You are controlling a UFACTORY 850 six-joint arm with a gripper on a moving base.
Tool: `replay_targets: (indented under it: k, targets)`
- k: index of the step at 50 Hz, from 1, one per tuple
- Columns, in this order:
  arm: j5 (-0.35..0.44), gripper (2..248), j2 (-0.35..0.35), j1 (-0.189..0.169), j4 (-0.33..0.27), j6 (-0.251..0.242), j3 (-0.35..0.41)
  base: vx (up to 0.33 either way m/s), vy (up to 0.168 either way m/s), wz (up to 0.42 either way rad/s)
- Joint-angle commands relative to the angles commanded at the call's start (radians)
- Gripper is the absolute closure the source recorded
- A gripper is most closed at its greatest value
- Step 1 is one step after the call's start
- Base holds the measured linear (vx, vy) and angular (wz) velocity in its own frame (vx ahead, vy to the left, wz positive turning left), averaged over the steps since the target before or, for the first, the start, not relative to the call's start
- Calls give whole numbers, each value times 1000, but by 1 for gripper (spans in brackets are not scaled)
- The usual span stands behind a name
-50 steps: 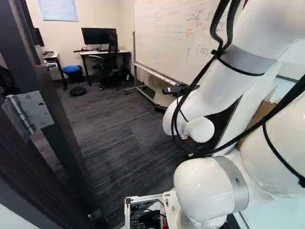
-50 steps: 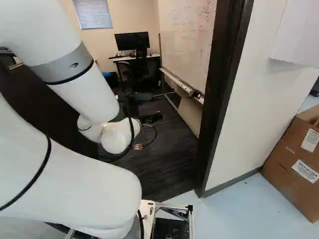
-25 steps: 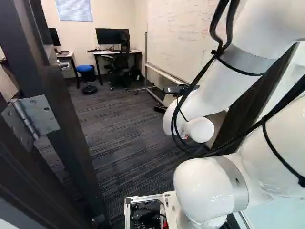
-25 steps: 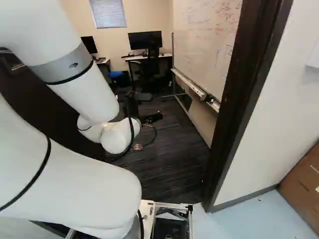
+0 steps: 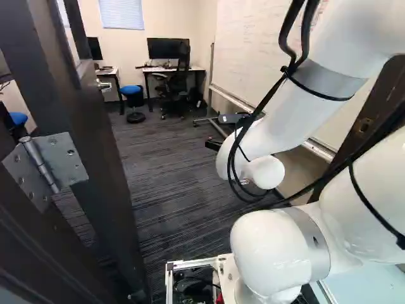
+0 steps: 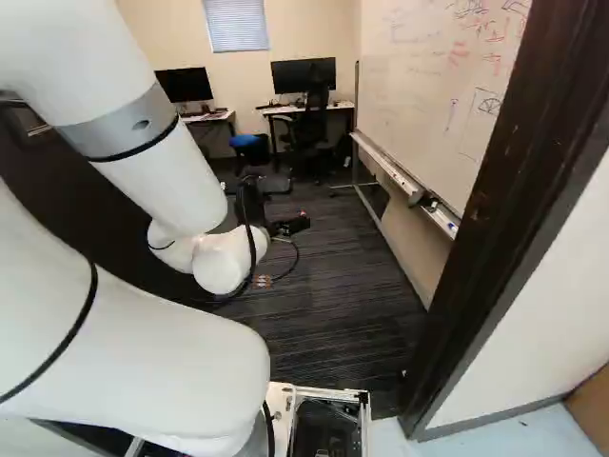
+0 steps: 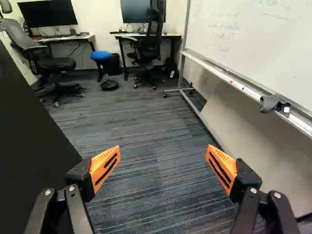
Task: Open the door and move inside
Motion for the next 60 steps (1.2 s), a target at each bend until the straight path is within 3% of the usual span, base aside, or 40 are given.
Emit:
replay_targets:
  k: [26, 60]
  targets:
    - [0, 3, 0, 0, 0, 0, 0, 121, 46, 213]
    - [0, 3, 0, 0, 0, 0, 0, 100, 6, 38]
